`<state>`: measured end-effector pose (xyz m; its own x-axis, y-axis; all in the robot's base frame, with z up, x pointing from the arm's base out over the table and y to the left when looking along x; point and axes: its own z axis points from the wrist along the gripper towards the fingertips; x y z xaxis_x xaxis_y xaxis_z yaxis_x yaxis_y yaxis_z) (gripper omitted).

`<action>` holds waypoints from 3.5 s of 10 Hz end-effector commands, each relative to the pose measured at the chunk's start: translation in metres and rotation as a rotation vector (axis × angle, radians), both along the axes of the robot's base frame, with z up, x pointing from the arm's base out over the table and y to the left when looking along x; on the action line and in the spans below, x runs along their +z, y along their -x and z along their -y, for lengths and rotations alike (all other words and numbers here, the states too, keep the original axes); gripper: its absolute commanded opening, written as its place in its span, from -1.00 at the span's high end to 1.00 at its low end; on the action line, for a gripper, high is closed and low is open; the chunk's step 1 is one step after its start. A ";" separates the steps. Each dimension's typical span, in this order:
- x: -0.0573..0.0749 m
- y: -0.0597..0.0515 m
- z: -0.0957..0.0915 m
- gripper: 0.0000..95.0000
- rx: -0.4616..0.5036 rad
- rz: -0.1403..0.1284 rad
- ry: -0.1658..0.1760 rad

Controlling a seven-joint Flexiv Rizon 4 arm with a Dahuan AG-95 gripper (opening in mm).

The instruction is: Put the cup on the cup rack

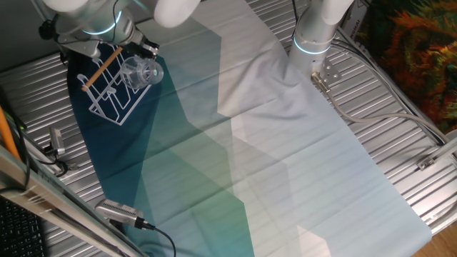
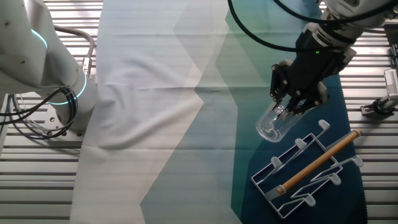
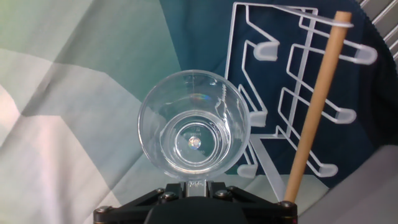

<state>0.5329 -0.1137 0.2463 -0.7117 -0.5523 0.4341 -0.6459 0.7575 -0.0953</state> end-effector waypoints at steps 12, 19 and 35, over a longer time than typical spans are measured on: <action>-0.001 0.000 0.000 1.00 -0.133 0.092 0.144; 0.001 0.001 0.001 1.00 -0.109 0.072 0.148; 0.033 0.001 0.061 1.00 -0.040 0.019 0.162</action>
<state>0.5321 -0.1746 0.2798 -0.7393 -0.4477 0.5029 -0.6133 0.7560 -0.2287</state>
